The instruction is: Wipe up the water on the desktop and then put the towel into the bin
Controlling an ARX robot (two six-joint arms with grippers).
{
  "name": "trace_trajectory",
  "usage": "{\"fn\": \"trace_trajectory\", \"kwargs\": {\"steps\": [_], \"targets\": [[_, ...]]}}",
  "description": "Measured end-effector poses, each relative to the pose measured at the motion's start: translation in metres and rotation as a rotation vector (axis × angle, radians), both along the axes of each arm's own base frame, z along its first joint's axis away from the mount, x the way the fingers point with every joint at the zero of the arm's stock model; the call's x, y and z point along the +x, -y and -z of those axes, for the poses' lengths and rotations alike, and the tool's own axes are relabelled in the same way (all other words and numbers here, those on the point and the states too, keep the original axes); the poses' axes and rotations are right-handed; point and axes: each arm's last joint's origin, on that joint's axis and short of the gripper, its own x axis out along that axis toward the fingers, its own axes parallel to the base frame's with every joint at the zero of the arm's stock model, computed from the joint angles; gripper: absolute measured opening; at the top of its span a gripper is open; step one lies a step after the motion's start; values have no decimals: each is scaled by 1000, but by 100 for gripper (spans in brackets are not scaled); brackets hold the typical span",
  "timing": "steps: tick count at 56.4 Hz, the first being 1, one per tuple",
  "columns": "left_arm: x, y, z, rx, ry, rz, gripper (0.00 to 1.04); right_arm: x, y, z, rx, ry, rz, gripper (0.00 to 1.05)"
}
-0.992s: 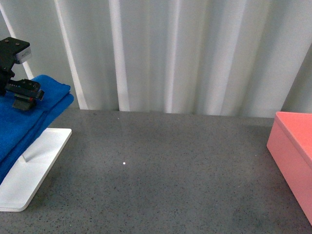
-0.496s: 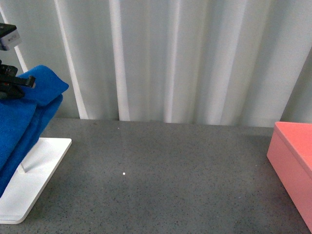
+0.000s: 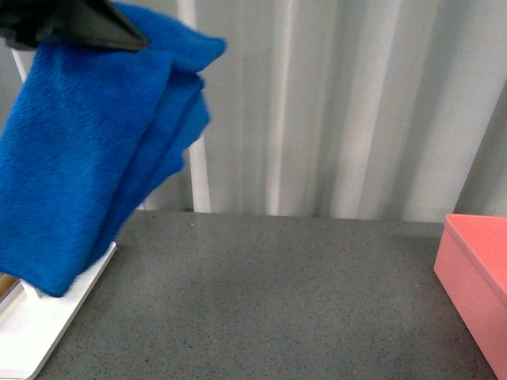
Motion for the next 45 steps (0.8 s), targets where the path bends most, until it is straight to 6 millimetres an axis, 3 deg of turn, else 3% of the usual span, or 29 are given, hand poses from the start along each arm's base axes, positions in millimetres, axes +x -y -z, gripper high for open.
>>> {"fn": "trace_trajectory", "kwargs": {"steps": [11,20,36,45], "targets": [[-17,47,-1,-86,-6,135,4,0,0,0,0,0,0,98],[-19,69,2,-111,10,147,4,0,0,0,0,0,0,98],[-18,77,7,-115,6,161,4,0,0,0,0,-1,0,98],[-18,77,7,-115,6,158,4,14,11,0,39,-302,-158,98]]}}
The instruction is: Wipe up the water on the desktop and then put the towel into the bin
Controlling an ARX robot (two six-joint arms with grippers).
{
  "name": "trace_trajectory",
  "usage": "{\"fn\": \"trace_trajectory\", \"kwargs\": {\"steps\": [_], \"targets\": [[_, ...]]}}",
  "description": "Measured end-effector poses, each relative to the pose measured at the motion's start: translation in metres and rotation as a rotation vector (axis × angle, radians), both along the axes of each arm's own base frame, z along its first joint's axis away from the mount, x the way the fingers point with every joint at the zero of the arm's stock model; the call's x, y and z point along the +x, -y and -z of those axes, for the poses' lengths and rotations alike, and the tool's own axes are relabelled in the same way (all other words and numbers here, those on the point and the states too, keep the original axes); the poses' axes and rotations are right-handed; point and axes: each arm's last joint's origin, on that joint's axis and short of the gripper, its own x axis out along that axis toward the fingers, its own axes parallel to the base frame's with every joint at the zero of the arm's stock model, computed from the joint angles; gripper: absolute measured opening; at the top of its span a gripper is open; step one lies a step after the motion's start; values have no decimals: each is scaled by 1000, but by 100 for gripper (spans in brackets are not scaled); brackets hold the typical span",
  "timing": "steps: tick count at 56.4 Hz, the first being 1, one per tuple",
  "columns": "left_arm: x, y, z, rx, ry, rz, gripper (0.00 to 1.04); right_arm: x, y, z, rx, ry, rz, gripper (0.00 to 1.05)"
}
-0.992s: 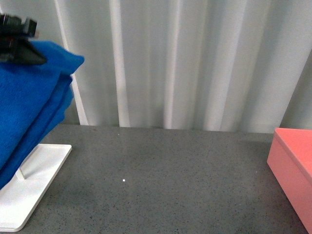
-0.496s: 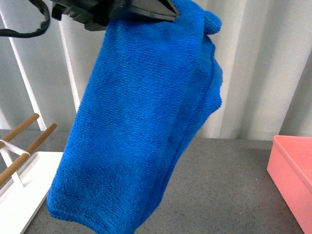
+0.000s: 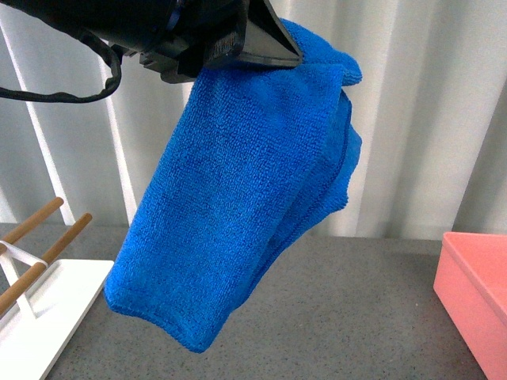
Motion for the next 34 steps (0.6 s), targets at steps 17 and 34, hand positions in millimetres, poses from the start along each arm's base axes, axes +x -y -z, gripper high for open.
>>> {"fn": "trace_trajectory", "kwargs": {"steps": [17,34], "targets": [[0,0,0,-2,-2,2,4,76,-21,-19,171,19,-429,98],[0,0,0,-2,-2,2,4,116,-82,-18,322,53,-646,98]]}}
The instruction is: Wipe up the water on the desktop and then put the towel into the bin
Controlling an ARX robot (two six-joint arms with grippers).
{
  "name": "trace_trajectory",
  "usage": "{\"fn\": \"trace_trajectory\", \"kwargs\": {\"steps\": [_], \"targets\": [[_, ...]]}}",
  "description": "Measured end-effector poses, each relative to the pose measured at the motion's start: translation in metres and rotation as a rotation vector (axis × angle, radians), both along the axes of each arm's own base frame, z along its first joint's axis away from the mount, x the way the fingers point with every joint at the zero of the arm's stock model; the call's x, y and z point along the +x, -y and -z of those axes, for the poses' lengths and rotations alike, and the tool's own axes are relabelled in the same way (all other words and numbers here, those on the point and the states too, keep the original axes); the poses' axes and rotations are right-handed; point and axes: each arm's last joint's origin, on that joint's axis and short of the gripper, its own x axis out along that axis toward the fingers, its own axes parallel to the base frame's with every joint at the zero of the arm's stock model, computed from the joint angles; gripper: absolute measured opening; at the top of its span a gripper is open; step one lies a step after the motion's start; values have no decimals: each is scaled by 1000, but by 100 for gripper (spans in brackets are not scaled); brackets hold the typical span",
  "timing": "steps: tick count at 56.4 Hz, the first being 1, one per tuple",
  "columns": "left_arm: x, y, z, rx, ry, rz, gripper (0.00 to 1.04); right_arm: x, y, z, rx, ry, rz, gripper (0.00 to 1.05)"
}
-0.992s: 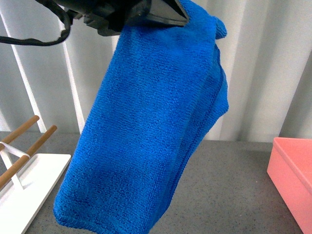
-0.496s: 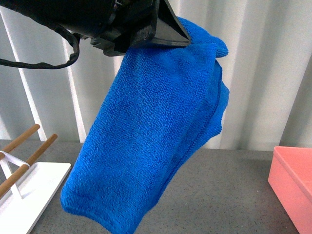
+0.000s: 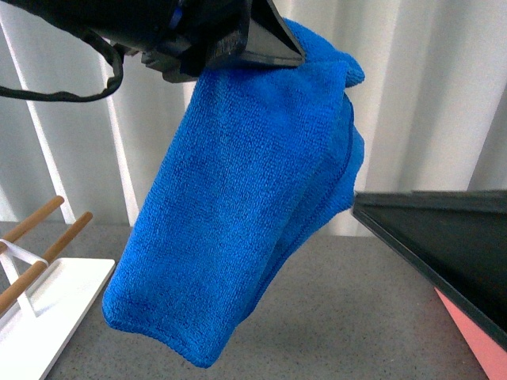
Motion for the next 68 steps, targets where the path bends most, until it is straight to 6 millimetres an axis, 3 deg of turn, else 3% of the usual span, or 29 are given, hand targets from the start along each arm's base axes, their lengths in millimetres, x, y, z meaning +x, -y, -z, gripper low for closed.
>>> {"fn": "trace_trajectory", "kwargs": {"steps": [25,46,62,68], "targets": [[0,0,0,0,0,0,4,54,-52,3,64,-50,-71,98],[0,0,0,0,0,-2,4,55,-82,0,85,-1,-161,98],[0,0,0,0,-1,-2,5,54,-87,-3,102,24,-62,63],[0,0,0,-1,-2,-2,19,55,-86,-3,111,14,-26,49]]}}
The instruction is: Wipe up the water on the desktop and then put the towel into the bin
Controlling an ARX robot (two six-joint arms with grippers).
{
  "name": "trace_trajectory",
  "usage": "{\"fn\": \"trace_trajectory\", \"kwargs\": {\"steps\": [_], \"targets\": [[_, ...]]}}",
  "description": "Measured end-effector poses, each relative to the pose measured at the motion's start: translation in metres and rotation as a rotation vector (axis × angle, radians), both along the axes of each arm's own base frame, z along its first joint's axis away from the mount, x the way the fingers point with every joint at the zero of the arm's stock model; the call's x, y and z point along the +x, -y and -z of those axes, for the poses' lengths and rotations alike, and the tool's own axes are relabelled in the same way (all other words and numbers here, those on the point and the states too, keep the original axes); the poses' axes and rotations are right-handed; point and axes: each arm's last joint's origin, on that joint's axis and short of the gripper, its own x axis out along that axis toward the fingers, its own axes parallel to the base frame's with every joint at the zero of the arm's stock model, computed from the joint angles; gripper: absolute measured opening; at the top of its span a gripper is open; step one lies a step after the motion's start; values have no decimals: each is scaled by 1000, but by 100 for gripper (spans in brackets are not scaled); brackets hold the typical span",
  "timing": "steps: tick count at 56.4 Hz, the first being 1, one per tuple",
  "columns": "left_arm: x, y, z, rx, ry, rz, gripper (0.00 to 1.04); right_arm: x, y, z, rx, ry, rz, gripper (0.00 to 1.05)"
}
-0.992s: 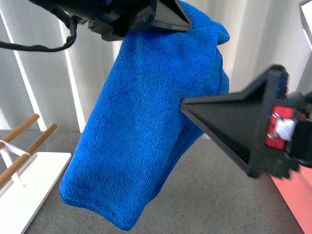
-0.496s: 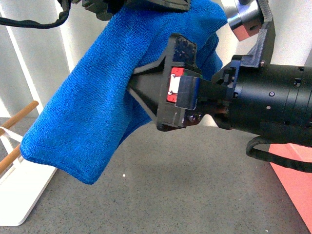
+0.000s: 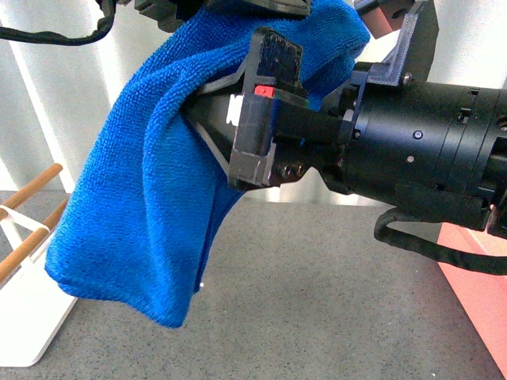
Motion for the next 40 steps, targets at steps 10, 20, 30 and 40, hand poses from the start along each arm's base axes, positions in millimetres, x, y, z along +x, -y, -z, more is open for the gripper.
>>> {"fn": "trace_trajectory", "kwargs": {"steps": [10,20,30,40], "targets": [[0,0,0,0,0,1,42,-5,3,-1,7,-14,2,26],[0,0,0,-1,-1,4,70,-9,5,2,-11,-22,10,4],[0,0,0,-1,-1,4,95,-9,9,9,-40,-61,44,4],[0,0,0,-1,0,3,98,-11,16,17,-71,-79,68,4]]}}
